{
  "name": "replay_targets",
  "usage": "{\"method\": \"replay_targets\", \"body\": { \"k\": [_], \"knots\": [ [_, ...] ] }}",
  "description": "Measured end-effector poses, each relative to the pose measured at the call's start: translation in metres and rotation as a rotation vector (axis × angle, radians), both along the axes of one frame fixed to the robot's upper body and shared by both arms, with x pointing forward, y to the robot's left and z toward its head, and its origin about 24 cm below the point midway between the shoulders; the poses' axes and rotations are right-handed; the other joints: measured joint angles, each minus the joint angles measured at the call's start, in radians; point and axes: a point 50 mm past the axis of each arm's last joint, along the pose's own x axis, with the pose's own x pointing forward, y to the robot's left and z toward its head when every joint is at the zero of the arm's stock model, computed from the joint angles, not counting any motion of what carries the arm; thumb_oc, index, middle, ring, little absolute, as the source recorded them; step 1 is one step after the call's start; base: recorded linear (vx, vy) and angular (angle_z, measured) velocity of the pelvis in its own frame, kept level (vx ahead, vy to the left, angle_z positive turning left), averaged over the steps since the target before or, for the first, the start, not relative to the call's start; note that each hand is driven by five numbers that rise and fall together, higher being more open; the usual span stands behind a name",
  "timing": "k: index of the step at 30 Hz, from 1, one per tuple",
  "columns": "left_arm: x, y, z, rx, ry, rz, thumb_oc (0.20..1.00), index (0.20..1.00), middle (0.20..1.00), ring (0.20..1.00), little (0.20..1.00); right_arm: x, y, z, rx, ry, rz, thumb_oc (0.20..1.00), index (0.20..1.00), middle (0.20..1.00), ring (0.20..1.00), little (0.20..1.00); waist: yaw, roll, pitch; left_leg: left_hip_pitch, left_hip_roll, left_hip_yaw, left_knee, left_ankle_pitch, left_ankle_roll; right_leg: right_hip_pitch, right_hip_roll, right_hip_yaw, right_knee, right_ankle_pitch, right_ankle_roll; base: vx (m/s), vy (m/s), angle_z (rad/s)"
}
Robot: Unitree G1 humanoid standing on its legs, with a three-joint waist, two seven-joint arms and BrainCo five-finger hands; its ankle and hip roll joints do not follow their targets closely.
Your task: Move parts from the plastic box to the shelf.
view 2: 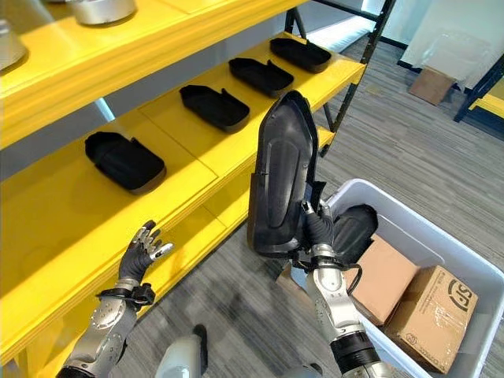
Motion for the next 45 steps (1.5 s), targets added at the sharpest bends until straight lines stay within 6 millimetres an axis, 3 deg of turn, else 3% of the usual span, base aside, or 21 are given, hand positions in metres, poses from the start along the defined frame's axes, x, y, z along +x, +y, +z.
{"method": "replay_targets", "body": {
  "k": [3,6,8,9,11,12,13,14,16,18,19,22,26,29,30,31,34,38,39,40,45],
  "knots": [
    [0.000,0.005,0.000,0.007,0.003,0.018,1.000,1.000,1.000,1.000,1.000,-0.001,0.014,-0.002,0.047,0.006,0.030,0.200,0.200,0.200,0.200,0.200,0.020,-0.067,-0.010,-0.054,-0.060,-0.004,0.080,-0.034,0.048,-0.014,-0.061,0.002,-0.008,0.067,-0.017,0.07,0.233,0.24],
    [0.004,0.008,0.004,0.048,-0.020,0.026,1.000,1.000,1.000,1.000,1.000,0.002,0.020,0.001,0.076,-0.008,0.035,0.200,0.200,0.200,0.200,0.200,0.021,-0.063,-0.011,-0.095,-0.112,0.023,0.132,-0.058,0.116,0.039,-0.075,-0.003,-0.041,0.119,0.006,0.09,0.366,0.59],
    [0.007,0.011,0.002,0.053,-0.010,0.054,1.000,1.000,1.000,1.000,1.000,0.004,0.020,0.004,0.087,-0.014,0.032,0.200,0.200,0.200,0.200,0.200,0.007,-0.060,-0.017,-0.089,-0.156,0.032,0.072,-0.043,0.121,-0.006,-0.119,0.089,0.004,0.141,0.017,0.17,0.240,0.73],
    [0.007,0.014,0.002,0.055,-0.011,0.077,1.000,1.000,1.000,1.000,1.000,0.003,0.025,0.002,0.094,-0.008,0.069,0.200,0.200,0.200,0.200,0.200,0.004,-0.058,-0.017,-0.060,-0.200,0.008,-0.004,0.005,0.182,-0.048,-0.067,0.237,0.053,0.099,0.017,0.26,0.281,0.33],
    [0.009,0.015,0.000,0.050,-0.005,0.102,1.000,1.000,1.000,1.000,1.000,0.002,0.030,0.000,0.094,0.004,0.098,0.200,0.200,0.200,0.200,0.200,-0.020,-0.031,-0.017,0.003,-0.202,-0.021,-0.117,0.063,0.200,-0.095,0.075,0.465,0.102,-0.025,0.036,0.19,0.199,0.55],
    [0.020,0.009,0.005,0.036,-0.035,0.093,1.000,1.000,1.000,1.000,1.000,0.001,0.029,0.001,0.101,-0.004,0.105,0.200,0.200,0.200,0.200,0.200,-0.080,-0.010,-0.016,0.128,-0.201,-0.094,-0.351,0.172,0.184,-0.188,0.342,0.586,0.140,-0.150,-0.001,0.17,0.090,1.06],
    [0.021,0.006,0.008,0.034,-0.050,0.082,1.000,1.000,1.000,1.000,1.000,0.001,0.028,0.003,0.099,-0.016,0.107,0.200,0.200,0.200,0.200,0.200,-0.090,-0.026,-0.033,0.145,-0.215,-0.078,-0.399,0.204,0.146,-0.261,0.397,0.594,0.144,-0.149,-0.008,0.15,-0.038,0.93],
    [0.013,0.001,0.000,0.005,-0.025,0.091,1.000,1.000,1.000,1.000,1.000,0.000,0.025,0.005,0.081,-0.023,0.120,0.200,0.200,0.200,0.200,0.200,-0.084,-0.026,-0.048,0.177,-0.235,-0.083,-0.420,0.191,0.160,-0.323,0.398,0.567,0.125,-0.129,-0.023,0.17,-0.112,0.18],
    [0.012,-0.009,-0.005,-0.024,-0.009,0.081,1.000,1.000,1.000,1.000,1.000,-0.010,0.014,-0.008,0.086,0.023,0.090,0.200,0.200,0.200,0.200,0.200,-0.085,-0.009,-0.060,0.223,-0.229,-0.149,-0.444,0.219,0.128,-0.255,0.412,0.556,0.000,-0.102,-0.022,0.05,-0.233,0.77],
    [0.012,-0.013,-0.003,-0.005,-0.020,0.053,1.000,1.000,1.000,1.000,1.000,-0.011,0.010,-0.017,0.076,0.063,0.083,0.200,0.200,0.200,0.200,0.200,-0.091,-0.025,-0.079,0.252,-0.232,-0.188,-0.454,0.219,0.130,-0.191,0.400,0.557,-0.085,-0.066,-0.018,0.00,-0.182,0.87],
    [0.006,-0.005,-0.005,0.024,-0.008,0.064,1.000,1.000,1.000,1.000,1.000,-0.005,0.012,-0.014,0.072,0.050,0.102,0.200,0.200,0.200,0.200,0.200,-0.046,-0.053,-0.102,0.252,-0.237,-0.172,-0.455,0.205,0.124,-0.182,0.336,0.544,-0.139,0.002,-0.016,0.00,-0.174,0.12],
    [-0.003,-0.001,-0.012,0.007,0.023,0.095,1.000,1.000,1.000,1.000,1.000,-0.005,0.012,-0.016,0.077,0.057,0.115,0.200,0.200,0.200,0.200,0.200,-0.041,-0.046,-0.109,0.255,-0.208,-0.206,-0.447,0.189,0.085,-0.069,0.355,0.494,-0.306,0.077,-0.017,-0.05,-0.172,0.36],
    [-0.006,-0.008,-0.015,-0.006,0.034,0.059,1.000,1.000,1.000,1.000,1.000,-0.003,0.003,-0.014,0.070,0.053,0.096,0.200,0.200,0.200,0.200,0.200,-0.041,-0.040,-0.105,0.198,-0.176,-0.262,-0.395,0.188,0.037,-0.044,0.394,0.408,-0.329,0.072,-0.050,-0.12,-0.109,0.60],
    [-0.003,-0.013,-0.014,-0.011,0.026,0.035,1.000,1.000,1.000,1.000,1.000,-0.002,-0.005,-0.009,0.049,0.040,0.080,0.200,0.200,0.200,0.200,0.200,-0.041,-0.020,-0.089,0.141,-0.162,-0.210,-0.335,0.173,0.030,-0.039,0.397,0.333,-0.315,0.065,-0.073,-0.13,0.024,0.85],
    [0.003,-0.013,-0.008,-0.002,0.004,0.017,1.000,1.000,1.000,1.000,1.000,-0.003,-0.007,-0.004,0.056,0.018,0.072,0.200,0.200,0.200,0.200,0.200,-0.076,-0.023,-0.057,0.086,-0.094,-0.047,-0.204,0.111,0.053,-0.036,0.379,0.279,-0.291,0.032,-0.102,-0.08,0.099,0.78],
    [0.002,-0.009,-0.008,0.017,0.008,0.018,1.000,1.000,1.000,1.000,1.000,-0.002,-0.002,-0.004,0.074,0.014,0.079,0.200,0.200,0.200,0.200,0.200,-0.063,-0.038,-0.050,0.075,-0.052,-0.019,-0.139,0.101,0.052,-0.053,0.365,0.284,-0.263,0.022,-0.112,-0.01,0.053,0.58],
    [0.003,-0.006,-0.007,0.028,0.011,0.015,1.000,1.000,1.000,1.000,1.000,-0.002,0.002,-0.003,0.094,0.006,0.082,0.200,0.200,0.200,0.200,0.200,-0.073,-0.052,-0.036,0.105,0.025,-0.140,-0.087,0.084,0.004,-0.084,0.312,0.305,-0.187,-0.009,-0.080,-0.02,0.146,0.04],
    [0.009,-0.019,-0.003,-0.007,-0.011,-0.010,1.000,1.000,1.000,1.000,1.000,-0.007,-0.011,-0.006,0.079,0.014,0.033,0.200,0.200,0.200,0.200,0.200,-0.120,0.023,-0.037,0.137,0.150,-0.159,-0.197,0.106,-0.010,-0.134,0.285,0.270,-0.073,-0.049,-0.005,-0.01,0.271,0.34],
    [0.012,-0.022,-0.001,-0.009,-0.021,-0.021,1.000,1.000,1.000,1.000,1.000,-0.007,-0.015,-0.006,0.075,0.011,0.020,0.200,0.200,0.200,0.200,0.200,-0.118,0.029,-0.032,0.136,0.155,-0.156,-0.224,0.093,-0.018,-0.158,0.270,0.270,-0.034,-0.064,0.008,0.02,0.203,0.29],
    [0.015,-0.021,0.001,-0.007,-0.028,-0.020,1.000,1.000,1.000,1.000,1.000,-0.008,-0.015,-0.009,0.105,0.024,-0.006,0.200,0.200,0.200,0.200,0.200,-0.113,0.001,-0.024,0.138,0.101,-0.147,-0.259,0.078,-0.104,-0.186,0.213,0.286,0.012,-0.073,0.026,0.08,0.295,0.38],
    [0.010,-0.003,0.000,0.034,-0.013,0.003,1.000,1.000,1.000,1.000,1.000,-0.010,0.001,-0.012,0.121,0.033,0.036,0.200,0.200,0.200,0.200,0.200,-0.029,-0.027,-0.025,0.135,-0.039,-0.184,-0.163,0.037,-0.039,-0.064,0.109,0.296,-0.095,0.030,0.000,0.08,0.207,0.51]
  ]
}}
